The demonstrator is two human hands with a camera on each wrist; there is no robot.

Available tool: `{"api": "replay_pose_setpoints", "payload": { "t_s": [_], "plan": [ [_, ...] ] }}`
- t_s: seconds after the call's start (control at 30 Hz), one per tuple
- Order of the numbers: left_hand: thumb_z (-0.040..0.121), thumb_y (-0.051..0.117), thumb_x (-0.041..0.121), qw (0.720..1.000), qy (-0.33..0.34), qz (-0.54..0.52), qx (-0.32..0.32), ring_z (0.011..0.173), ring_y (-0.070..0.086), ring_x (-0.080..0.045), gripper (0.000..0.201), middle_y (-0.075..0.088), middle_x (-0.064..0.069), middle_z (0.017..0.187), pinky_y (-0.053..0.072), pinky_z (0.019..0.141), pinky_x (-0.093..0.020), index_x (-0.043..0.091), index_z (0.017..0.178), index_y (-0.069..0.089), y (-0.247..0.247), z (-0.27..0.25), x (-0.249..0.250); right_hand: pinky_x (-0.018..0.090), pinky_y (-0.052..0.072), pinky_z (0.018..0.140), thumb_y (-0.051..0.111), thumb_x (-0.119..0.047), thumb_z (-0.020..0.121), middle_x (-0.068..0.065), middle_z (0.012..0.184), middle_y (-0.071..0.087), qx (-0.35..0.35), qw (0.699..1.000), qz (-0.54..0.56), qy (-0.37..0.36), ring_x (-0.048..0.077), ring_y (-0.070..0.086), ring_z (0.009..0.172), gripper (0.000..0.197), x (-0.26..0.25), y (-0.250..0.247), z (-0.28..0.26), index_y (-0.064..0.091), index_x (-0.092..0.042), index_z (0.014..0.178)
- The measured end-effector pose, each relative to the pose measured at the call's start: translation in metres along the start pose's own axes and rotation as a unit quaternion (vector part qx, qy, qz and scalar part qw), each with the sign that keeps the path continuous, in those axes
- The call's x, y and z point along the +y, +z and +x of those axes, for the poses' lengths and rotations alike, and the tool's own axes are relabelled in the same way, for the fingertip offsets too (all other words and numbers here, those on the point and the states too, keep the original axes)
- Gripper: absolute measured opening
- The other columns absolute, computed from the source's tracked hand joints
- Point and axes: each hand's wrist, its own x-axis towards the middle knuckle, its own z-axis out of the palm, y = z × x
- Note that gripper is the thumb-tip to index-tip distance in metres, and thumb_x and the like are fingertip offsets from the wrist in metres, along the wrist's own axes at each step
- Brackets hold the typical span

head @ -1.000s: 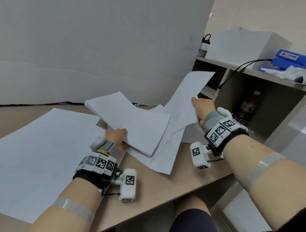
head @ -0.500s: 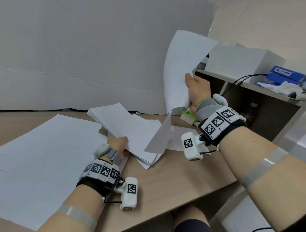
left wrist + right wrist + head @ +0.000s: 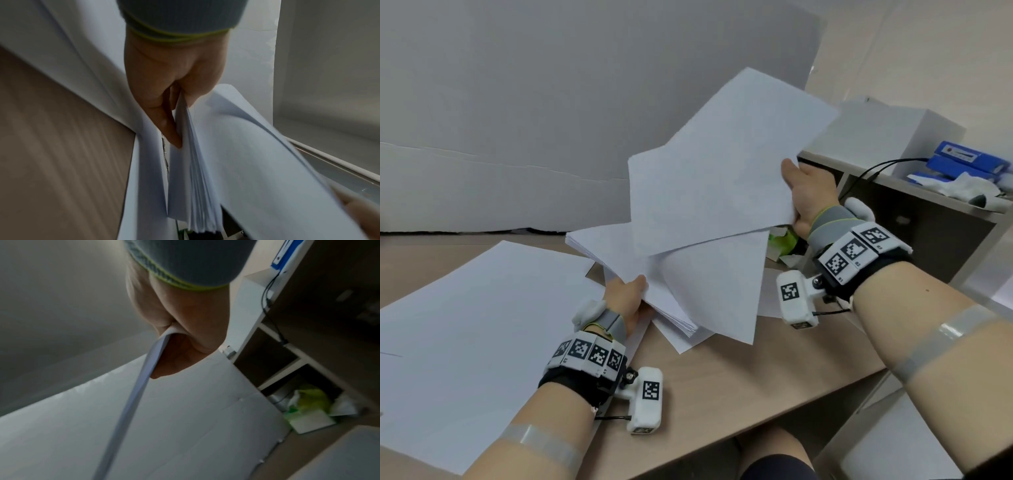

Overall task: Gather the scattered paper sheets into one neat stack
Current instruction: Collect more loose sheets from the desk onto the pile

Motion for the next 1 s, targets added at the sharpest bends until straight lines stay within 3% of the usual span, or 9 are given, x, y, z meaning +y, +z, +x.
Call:
{"api": "replay_pose_setpoints", "payload": {
  "t_s": [0.07,0.2,0.3,0.4,0.53,0.63,0.7,0.87,1.0],
  "plan": [
    [0.095,0.054,0.006,1.0,0.002,-0.008,-0.008,0.103,0.065,-0.045,0.014,0.066,-0.025,0.112,0.058,0.08,-0.06,0.007,0.106,0.062,0.0,-0.002,0.003,0.035,0.06,0.071,0.058,-0.018,0.099,0.007,0.091,0.071,0.001,0.999,-0.017,0.031,0.019,0.068,0.073,0.014,0.018,-0.014,0.003,0.068,-0.009,0.093],
    [0.094,0.053,-0.005,0.998,0.003,0.019,-0.056,0.074,0.058,-0.016,0.016,0.059,-0.007,0.083,0.053,0.056,-0.016,0.006,0.101,0.062,0.001,0.001,0.005,0.034,0.057,0.067,0.059,-0.019,0.098,0.008,0.09,0.071,-0.011,0.993,-0.066,0.102,0.022,0.068,0.073,0.019,0.059,-0.04,0.004,0.067,-0.003,0.107],
    [0.095,0.057,0.008,0.997,0.008,0.018,-0.068,0.074,0.052,-0.027,0.012,0.055,-0.012,0.078,0.051,0.062,-0.029,0.01,0.083,0.055,0.001,0.003,0.009,0.032,0.057,0.066,0.059,-0.019,0.099,0.012,0.092,0.071,-0.01,0.986,-0.098,0.137,0.025,0.067,0.073,0.019,0.087,-0.058,0.005,0.066,-0.004,0.091],
    [0.101,0.055,0.025,0.996,-0.003,-0.031,-0.086,0.09,0.064,-0.032,0.02,0.07,-0.012,0.101,0.051,0.084,-0.044,0.009,0.103,0.066,-0.001,0.006,0.007,0.038,0.055,0.074,0.06,-0.022,0.098,0.018,0.102,0.07,-0.003,0.979,-0.132,0.155,0.027,0.066,0.076,0.025,0.109,-0.071,0.009,0.065,0.002,0.1],
    [0.102,0.055,0.029,0.993,-0.005,0.011,-0.117,0.083,0.066,-0.031,0.03,0.071,-0.014,0.096,0.053,0.072,-0.036,0.003,0.11,0.066,0.005,0.007,0.003,0.042,0.054,0.079,0.059,-0.025,0.098,0.016,0.095,0.071,0.026,0.977,-0.156,0.145,0.027,0.065,0.078,0.039,0.126,-0.075,0.013,0.062,0.011,0.113],
    [0.102,0.054,0.029,0.991,-0.033,0.033,-0.123,0.108,0.067,-0.039,0.035,0.072,-0.016,0.118,0.052,0.098,-0.052,0.004,0.125,0.062,0.005,0.006,-0.002,0.037,0.052,0.072,0.058,-0.028,0.097,0.018,0.089,0.07,0.021,0.976,-0.166,0.142,0.026,0.064,0.077,0.038,0.141,-0.066,0.013,0.063,0.01,0.103],
    [0.102,0.054,0.034,0.99,-0.053,0.043,-0.123,0.115,0.064,-0.043,0.039,0.069,-0.02,0.123,0.045,0.105,-0.059,0.005,0.127,0.062,0.005,0.004,-0.002,0.029,0.048,0.061,0.056,-0.029,0.099,0.01,0.079,0.066,0.001,0.973,-0.179,0.144,0.024,0.061,0.072,0.03,0.146,-0.059,0.009,0.063,-0.005,0.082],
    [0.092,0.064,0.045,0.985,-0.061,0.037,-0.16,0.112,0.066,-0.042,0.047,0.07,-0.019,0.12,0.05,0.101,-0.055,0.009,0.122,0.066,0.001,0.005,0.002,0.035,0.053,0.074,0.058,-0.032,0.098,0.004,0.085,0.069,-0.021,0.972,-0.189,0.135,0.027,0.066,0.085,0.022,0.158,-0.049,0.014,0.067,-0.017,0.084],
    [0.092,0.067,0.029,0.964,-0.067,0.067,-0.25,0.109,0.07,-0.03,0.042,0.071,-0.011,0.123,0.058,0.089,-0.041,0.011,0.13,0.062,-0.001,-0.005,0.003,0.05,0.056,0.087,0.059,-0.034,0.096,0.01,0.095,0.074,-0.03,0.973,-0.194,0.124,0.032,0.07,0.09,0.022,0.159,-0.04,0.021,0.07,-0.019,0.084]
  ]
}}
